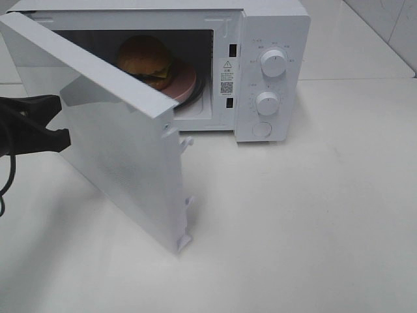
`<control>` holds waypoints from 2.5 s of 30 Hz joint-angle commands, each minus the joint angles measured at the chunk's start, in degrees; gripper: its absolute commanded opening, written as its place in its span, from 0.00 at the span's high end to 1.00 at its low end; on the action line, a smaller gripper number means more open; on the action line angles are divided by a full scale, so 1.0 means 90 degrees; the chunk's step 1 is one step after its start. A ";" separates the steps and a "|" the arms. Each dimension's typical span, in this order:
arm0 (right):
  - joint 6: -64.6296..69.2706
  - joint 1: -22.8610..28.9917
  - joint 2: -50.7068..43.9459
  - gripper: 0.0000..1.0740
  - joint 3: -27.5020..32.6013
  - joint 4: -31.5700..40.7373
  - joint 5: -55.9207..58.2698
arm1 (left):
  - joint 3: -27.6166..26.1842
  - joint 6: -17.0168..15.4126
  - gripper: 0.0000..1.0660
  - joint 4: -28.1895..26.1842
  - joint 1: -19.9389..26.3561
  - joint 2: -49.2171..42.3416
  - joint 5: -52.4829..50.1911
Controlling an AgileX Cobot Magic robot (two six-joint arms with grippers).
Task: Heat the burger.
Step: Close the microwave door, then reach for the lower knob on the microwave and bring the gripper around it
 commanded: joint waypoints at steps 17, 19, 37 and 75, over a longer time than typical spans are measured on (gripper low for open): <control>-0.0051 -0.0019 -0.0172 0.29 0.0038 -0.0013 0.0000 | -0.1579 0.0185 1.00 -0.0993 -0.1165 0.1050 0.0255; -0.0051 -0.0019 -0.0172 0.29 0.0038 -0.0013 0.0000 | -0.1770 0.0185 1.00 -0.1019 -0.1235 0.1152 0.0280; -0.0051 -0.0019 -0.0172 0.29 0.0038 -0.0013 0.0000 | -0.3902 0.0185 1.00 -0.1178 -0.1700 0.2413 0.1140; -0.0051 -0.0019 -0.0172 0.29 0.0038 -0.0013 0.0000 | -0.4673 0.0115 0.37 -0.1190 -0.2585 0.1802 0.5959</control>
